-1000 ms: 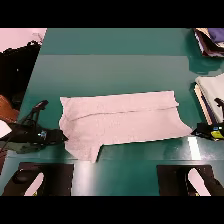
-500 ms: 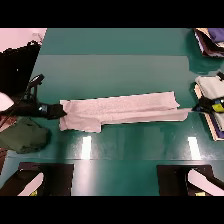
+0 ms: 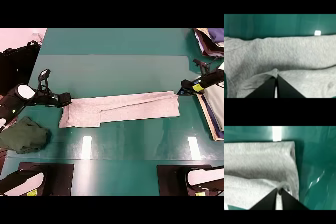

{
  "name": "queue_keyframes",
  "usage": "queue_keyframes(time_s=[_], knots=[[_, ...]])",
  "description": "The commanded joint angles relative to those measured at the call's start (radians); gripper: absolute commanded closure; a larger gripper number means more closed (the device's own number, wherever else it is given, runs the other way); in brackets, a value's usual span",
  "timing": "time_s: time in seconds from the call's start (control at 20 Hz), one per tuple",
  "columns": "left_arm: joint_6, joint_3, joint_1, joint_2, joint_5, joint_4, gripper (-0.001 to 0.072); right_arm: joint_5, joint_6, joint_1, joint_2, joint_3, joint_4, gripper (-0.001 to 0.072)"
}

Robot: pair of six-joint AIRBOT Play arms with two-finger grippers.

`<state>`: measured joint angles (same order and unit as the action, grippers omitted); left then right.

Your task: Fold the shirts.

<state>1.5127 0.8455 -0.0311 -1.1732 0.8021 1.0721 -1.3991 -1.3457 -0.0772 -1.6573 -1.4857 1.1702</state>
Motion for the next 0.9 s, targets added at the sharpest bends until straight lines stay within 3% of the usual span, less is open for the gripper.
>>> queue_keyframes(time_s=[0.0,0.05,0.35,0.4,0.45,0.5,0.55,0.85], knots=[[0.011,0.002,0.001,-0.019,-0.071,-0.018,0.0317,-0.012,-0.008,0.019,-0.086,-0.088,-0.01,0.0377],[0.023,0.006,0.001,-0.019,-0.055,-0.02,0.0157,-0.019,-0.001,0.011,-0.09,-0.099,-0.031,0.0358],[-0.002,0.169,0.001,-0.014,0.232,-0.005,0.0173,-0.186,0.125,-0.137,-0.079,-0.046,-0.14,0.0351],[-0.002,0.176,0.001,-0.014,0.249,-0.011,0.0183,-0.183,0.128,-0.174,-0.079,-0.007,-0.161,0.0291],[-0.003,0.175,0.0,-0.015,0.256,-0.016,0.0408,-0.178,0.129,-0.209,-0.079,0.036,-0.201,0.017],[-0.019,0.175,0.0,-0.015,0.257,-0.017,0.0658,-0.169,0.135,-0.241,-0.079,0.085,-0.256,0.01],[-0.04,0.175,0.0,-0.015,0.254,-0.032,0.0686,-0.159,0.15,-0.262,-0.08,0.126,-0.301,0.01],[-0.047,0.172,0.0,-0.022,0.224,-0.113,0.0687,-0.035,0.206,-0.208,-0.08,0.272,-0.34,0.0124]])
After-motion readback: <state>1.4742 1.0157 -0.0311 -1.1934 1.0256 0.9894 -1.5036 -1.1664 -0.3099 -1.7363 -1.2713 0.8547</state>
